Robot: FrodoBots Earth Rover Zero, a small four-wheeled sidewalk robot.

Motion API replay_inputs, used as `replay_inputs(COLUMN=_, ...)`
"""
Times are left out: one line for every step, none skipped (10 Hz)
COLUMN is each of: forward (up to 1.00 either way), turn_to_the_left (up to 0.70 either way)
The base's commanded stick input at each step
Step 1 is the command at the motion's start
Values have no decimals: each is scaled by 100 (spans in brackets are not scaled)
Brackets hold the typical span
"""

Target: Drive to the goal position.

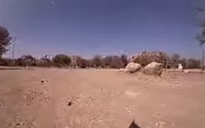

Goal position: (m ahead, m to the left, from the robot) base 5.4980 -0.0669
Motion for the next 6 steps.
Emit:
replay_inputs(forward=50, turn_to_the_left=0)
replay_inputs(forward=50, turn_to_the_left=0)
replay_inputs(forward=50, turn_to_the_left=0)
replay_inputs(forward=50, turn_to_the_left=0)
replay_inputs(forward=50, turn_to_the_left=0)
replay_inputs(forward=50, turn_to_the_left=0)
